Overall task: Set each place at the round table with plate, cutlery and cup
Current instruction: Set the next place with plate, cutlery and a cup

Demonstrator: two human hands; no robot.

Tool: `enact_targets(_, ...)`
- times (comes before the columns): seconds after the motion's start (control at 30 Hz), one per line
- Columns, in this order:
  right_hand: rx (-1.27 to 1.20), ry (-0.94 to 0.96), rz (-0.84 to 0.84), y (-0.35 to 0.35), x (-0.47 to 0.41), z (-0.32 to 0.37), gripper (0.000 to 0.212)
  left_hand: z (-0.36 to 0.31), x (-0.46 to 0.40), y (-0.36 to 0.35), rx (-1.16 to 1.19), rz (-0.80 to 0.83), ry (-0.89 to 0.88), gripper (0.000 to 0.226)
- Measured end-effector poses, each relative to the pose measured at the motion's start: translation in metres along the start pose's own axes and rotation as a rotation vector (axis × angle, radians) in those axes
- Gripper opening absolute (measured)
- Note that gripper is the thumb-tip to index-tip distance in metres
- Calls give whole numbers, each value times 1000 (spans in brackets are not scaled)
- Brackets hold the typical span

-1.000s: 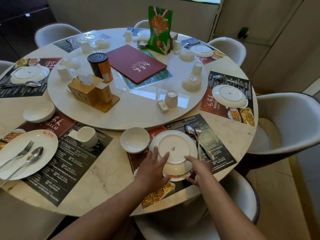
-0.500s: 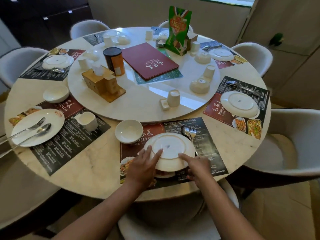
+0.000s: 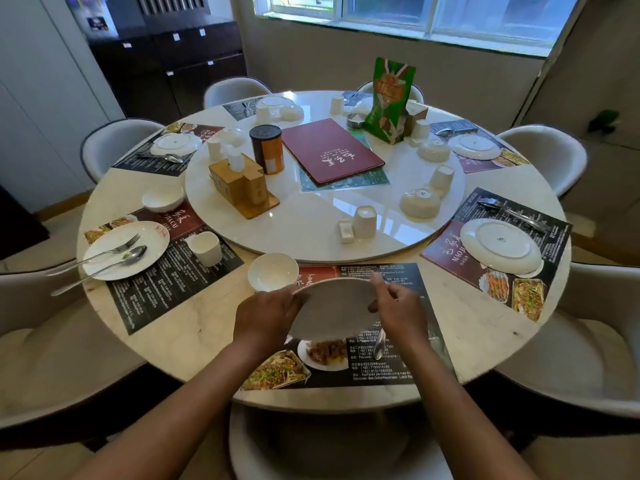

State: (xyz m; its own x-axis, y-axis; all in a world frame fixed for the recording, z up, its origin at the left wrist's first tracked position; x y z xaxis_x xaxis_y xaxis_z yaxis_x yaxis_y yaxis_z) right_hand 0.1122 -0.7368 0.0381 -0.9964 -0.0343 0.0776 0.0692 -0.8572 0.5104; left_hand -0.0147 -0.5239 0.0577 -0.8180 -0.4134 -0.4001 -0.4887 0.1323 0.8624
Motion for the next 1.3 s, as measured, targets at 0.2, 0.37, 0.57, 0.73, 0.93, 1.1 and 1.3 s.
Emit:
enact_targets(0.2,192,86,123,-27,-9,-16,15,36,3,-33,136,195,247,33)
enact_targets(0.37,437,114,153,-47,-7,-38,22,62,21,-69,209,356,430,28)
enact_targets(0.57,621,115,173,-59,-12,-49,22,81,38,-100,278,426,636,21)
enact_targets(0.73,704,116,173,-67,-19,-50,21,86,40,-106,280,406,704,24)
enact_targets(0.93,717,56,144,-70,-26,-59,22,90,39,-102,379,326,772,33)
enact_targets(1.1,653,57,121,-67,-24,-60,18,96,62,-95,368,300,824,35)
enact_targets(1.3,630,194,29,-58,-9,-56,28,94,91,-100,426,321,880,31)
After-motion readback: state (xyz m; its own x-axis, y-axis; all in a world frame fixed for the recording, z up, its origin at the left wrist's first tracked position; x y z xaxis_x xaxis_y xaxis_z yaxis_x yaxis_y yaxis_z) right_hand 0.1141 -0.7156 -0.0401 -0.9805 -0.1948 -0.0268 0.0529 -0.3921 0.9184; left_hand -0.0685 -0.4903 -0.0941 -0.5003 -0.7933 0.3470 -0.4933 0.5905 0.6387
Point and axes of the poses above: each hand's wrist, its own x-axis away from the middle knuckle, its own y-axis out of the back of the hand, z = x × y, the point moved 9 cm from there along -x, towards the middle knuckle, and after that the axes turned 10 degrees about -z, right-handed, at the moved point
